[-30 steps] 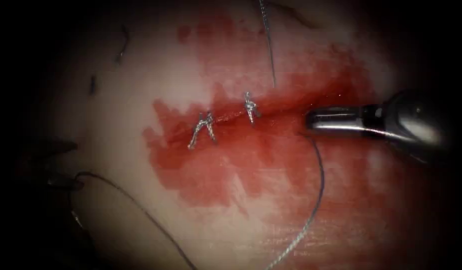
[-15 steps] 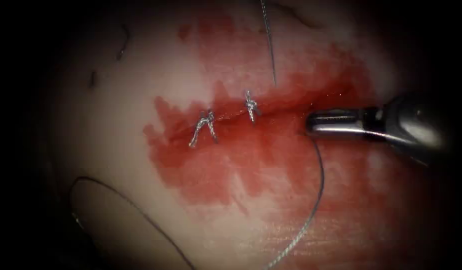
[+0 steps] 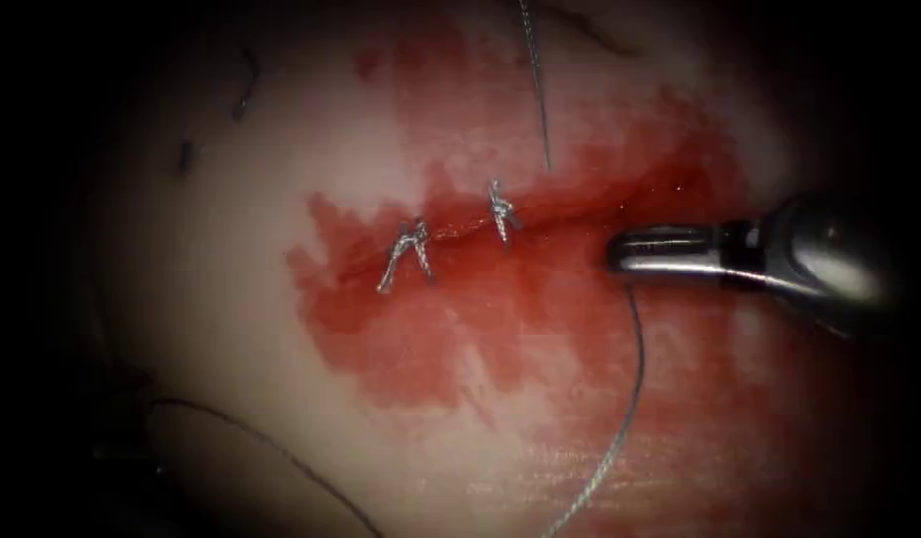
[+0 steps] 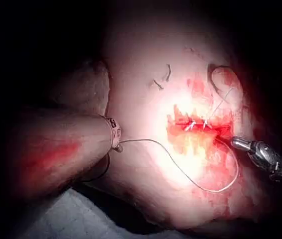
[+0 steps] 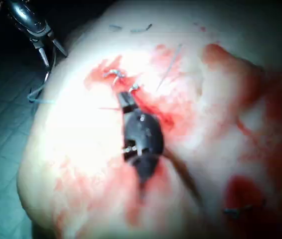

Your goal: Wound Closure

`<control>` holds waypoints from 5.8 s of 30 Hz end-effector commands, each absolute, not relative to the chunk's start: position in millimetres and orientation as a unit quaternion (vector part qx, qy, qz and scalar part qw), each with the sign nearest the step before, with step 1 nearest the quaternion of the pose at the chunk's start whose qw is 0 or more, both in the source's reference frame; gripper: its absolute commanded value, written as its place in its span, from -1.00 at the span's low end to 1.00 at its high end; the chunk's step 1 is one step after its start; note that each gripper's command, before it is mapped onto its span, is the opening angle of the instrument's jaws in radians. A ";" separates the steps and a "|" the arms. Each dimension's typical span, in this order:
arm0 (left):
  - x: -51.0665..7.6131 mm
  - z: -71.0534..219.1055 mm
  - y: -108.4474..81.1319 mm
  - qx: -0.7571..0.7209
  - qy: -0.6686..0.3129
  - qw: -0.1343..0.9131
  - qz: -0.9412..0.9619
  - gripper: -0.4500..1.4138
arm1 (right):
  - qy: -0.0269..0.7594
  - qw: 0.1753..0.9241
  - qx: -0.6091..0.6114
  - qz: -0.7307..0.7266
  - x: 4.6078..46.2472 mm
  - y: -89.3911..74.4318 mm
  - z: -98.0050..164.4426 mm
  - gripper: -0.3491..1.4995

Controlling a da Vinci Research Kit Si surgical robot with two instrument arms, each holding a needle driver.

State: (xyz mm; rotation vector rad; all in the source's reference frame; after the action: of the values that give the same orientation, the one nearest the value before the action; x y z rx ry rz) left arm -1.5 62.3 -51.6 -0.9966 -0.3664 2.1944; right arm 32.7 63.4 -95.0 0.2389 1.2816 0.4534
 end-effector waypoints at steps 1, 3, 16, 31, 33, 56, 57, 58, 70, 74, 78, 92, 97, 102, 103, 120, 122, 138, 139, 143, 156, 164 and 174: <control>-2.7 -51.0 62.6 -0.391 -0.139 0.347 0.841 0.27 | 0.593 0.770 0.110 0.208 33.5 63.4 -94.5 -0.91; -3.1 -51.0 62.5 -0.395 -0.145 0.345 0.839 0.27 | 0.593 0.770 0.110 0.208 33.5 63.4 -94.5 -0.91; -1.2 -53.9 61.9 -0.409 -0.162 0.398 0.805 -0.89 | 0.592 0.770 0.110 0.209 33.5 63.5 -94.4 -0.89; -3.5 -64.3 69.1 -0.444 -0.074 0.310 0.837 -0.89 | 0.589 0.771 0.117 0.213 33.5 66.5 -95.8 -0.65; -5.5 -65.4 71.3 -0.453 -0.046 0.267 0.850 -0.89 | 0.571 0.785 0.142 0.192 35.2 65.7 -95.4 -0.64; -19.2 -63.3 80.1 -0.522 -0.023 0.244 0.817 -0.89 | 0.582 0.782 0.154 0.159 38.3 61.4 -93.7 -1.00; -19.2 -62.7 80.1 -0.520 -0.022 0.243 0.819 -0.89 | 0.587 0.778 0.152 0.162 38.2 61.7 -94.1 -1.00; -19.2 -62.2 80.0 -0.518 -0.022 0.244 0.820 -0.89 | 0.594 0.773 0.150 0.167 38.0 62.1 -94.7 -1.00; -23.1 -56.9 78.5 -0.493 -0.018 0.255 0.832 -0.89 | 0.641 0.731 0.128 0.196 38.2 63.6 -98.0 -1.00; -23.7 -56.7 78.3 -0.489 -0.018 0.255 0.834 -0.89 | 0.647 0.725 0.113 0.208 38.0 64.0 -98.0 -1.00; -23.7 -56.9 77.5 -0.482 -0.023 0.251 0.839 -0.89 | 0.653 0.715 0.085 0.234 37.5 65.1 -98.3 -1.00; -25.2 -61.6 71.9 -0.466 -0.040 0.222 0.856 -0.89 | 0.629 0.719 0.018 0.296 36.8 67.4 -97.2 -0.40; -23.2 -64.0 71.8 -0.463 -0.039 0.213 0.859 -0.89 | 0.601 0.750 0.016 0.274 36.9 67.6 -96.7 0.05; -20.7 -65.9 72.7 -0.461 -0.033 0.216 0.860 -0.89 | 0.588 0.775 0.048 0.226 37.2 67.3 -96.2 0.11; -20.7 -66.0 72.6 -0.461 -0.033 0.216 0.860 -0.89 | 0.586 0.777 0.049 0.225 37.3 67.3 -96.1 0.11; -18.2 -71.2 76.7 -0.453 -0.003 0.188 0.871 -0.89 | 0.534 0.823 0.075 0.181 39.1 64.4 -93.1 0.11; -17.5 -71.8 77.8 -0.451 0.001 0.188 0.872 -0.89 | 0.533 0.824 0.077 0.177 39.1 64.1 -92.6 0.11; -18.7 -63.4 83.2 -0.419 0.003 0.183 0.890 -0.89 | 0.558 0.809 0.107 0.147 39.6 62.7 -93.5 0.05; -18.7 -62.6 83.6 -0.414 0.003 0.178 0.893 -0.89 | 0.561 0.807 0.111 0.144 39.6 62.5 -93.6 0.05; -19.4 -60.6 83.4 -0.409 0.002 0.170 0.897 -0.89 | 0.568 0.803 0.118 0.136 39.8 62.2 -93.8 0.05; -22.9 -56.4 82.2 -0.417 -0.005 0.164 0.894 -0.89 | 0.607 0.774 0.116 0.137 40.4 62.4 -95.3 0.00; -22.3 -56.3 80.0 -0.418 -0.011 0.167 0.893 -0.89 | 0.644 0.738 0.065 0.190 39.4 64.9 -96.6 -0.04; -21.9 -59.2 76.2 -0.418 -0.024 0.157 0.894 -0.89 | 0.641 0.730 0.022 0.238 37.6 66.7 -97.2 -0.04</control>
State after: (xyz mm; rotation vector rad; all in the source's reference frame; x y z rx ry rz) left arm -21.3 75.4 -59.8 -1.1942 -0.0754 2.5599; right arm 36.8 66.7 -97.6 0.0456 1.4067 0.5258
